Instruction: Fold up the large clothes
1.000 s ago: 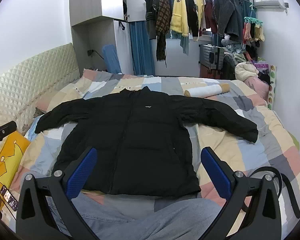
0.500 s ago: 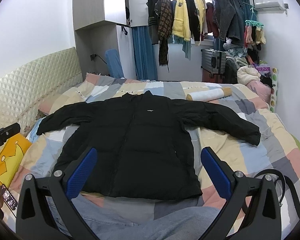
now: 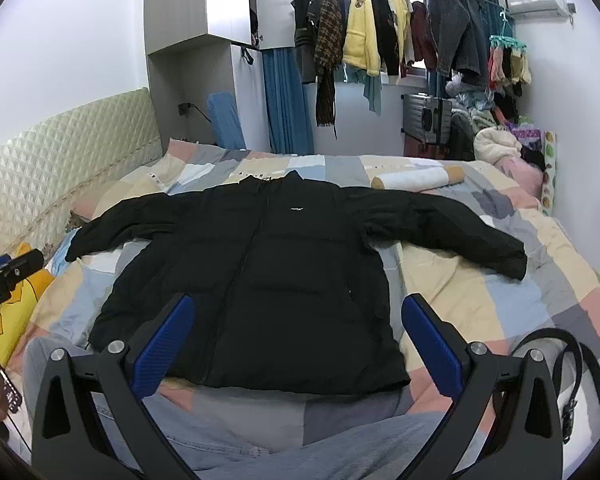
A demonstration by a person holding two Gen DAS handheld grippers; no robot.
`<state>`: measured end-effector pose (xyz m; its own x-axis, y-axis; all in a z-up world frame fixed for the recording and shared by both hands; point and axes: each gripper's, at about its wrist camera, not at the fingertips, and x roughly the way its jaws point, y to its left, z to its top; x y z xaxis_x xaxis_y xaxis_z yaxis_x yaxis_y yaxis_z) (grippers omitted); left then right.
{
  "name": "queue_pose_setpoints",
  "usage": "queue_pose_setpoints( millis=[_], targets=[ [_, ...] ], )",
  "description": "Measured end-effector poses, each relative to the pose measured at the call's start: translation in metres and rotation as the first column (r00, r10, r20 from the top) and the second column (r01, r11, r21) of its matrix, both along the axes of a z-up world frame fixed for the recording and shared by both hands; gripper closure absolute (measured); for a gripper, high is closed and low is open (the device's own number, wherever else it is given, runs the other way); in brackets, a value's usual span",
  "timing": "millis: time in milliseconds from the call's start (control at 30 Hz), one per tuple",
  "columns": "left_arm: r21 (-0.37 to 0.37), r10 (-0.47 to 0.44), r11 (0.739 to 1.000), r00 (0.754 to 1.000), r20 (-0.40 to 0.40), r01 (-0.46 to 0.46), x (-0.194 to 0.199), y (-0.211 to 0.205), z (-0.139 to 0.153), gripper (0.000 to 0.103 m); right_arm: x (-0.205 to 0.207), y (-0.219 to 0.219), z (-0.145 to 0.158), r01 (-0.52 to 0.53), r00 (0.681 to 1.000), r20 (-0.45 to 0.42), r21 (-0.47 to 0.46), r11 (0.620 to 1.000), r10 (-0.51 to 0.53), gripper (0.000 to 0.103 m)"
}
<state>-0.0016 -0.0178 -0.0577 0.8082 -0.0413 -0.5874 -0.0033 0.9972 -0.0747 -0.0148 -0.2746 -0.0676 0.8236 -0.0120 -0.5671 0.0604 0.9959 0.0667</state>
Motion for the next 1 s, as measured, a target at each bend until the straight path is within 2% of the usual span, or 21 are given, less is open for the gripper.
queue_pose_setpoints(
  millis=[633,767,1000],
  targets=[
    [-0.010,-0.013,1.000,1.000,0.010,0.013,0.005,-0.008,0.005,0.001,-0.006,-0.020,0.002,0.044,0.999,0.016,0.013,0.999,-0.045,0.000],
    [0.002,-0.020,1.000,0.998,0.056,0.020,0.012,-0.015,0.020,0.001,-0.001,-0.031,0.008,0.049,0.998,0.035,0.023,0.999,-0.050,0.000],
    [-0.040,-0.048,0.998,0.989,0.141,0.054,0.042,-0.022,0.061,0.001,0.024,-0.056,0.033,0.079,0.993,0.090,-0.001,0.997,-0.079,0.000]
  ],
)
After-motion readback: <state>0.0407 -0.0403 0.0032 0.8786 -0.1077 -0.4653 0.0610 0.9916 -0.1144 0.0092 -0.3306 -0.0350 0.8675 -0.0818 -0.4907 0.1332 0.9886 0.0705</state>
